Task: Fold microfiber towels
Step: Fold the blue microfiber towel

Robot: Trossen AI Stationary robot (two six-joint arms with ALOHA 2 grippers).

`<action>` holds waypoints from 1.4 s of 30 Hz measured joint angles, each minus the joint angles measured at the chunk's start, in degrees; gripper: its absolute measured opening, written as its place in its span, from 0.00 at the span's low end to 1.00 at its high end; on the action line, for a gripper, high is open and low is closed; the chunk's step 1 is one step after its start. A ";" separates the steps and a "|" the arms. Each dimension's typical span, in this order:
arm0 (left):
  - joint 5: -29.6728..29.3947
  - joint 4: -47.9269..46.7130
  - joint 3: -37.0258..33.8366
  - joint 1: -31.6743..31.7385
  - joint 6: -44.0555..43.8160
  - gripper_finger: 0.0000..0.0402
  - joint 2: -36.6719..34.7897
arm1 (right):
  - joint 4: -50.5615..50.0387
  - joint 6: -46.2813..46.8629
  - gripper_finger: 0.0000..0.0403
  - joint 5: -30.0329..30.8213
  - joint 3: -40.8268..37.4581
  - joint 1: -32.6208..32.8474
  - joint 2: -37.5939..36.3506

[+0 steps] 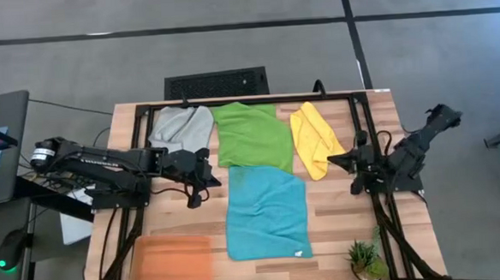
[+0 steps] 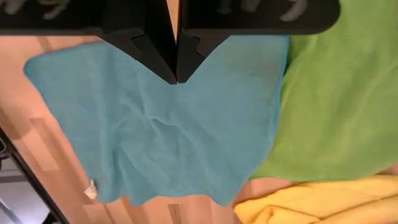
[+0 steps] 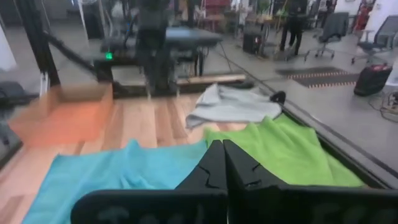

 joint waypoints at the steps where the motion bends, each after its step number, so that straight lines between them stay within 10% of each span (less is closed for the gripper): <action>1: -0.55 0.20 0.02 -0.22 0.02 0.00 -0.02 | -0.52 0.80 0.01 -0.47 1.07 0.01 2.63; 21: -22.97 5.04 0.73 -24.25 -3.80 0.00 3.18 | -10.42 11.16 0.01 -20.75 24.28 4.30 42.23; 42: -22.33 -9.25 28.34 -39.85 -11.43 0.00 33.05 | -14.42 24.03 0.01 -22.50 39.46 17.09 65.63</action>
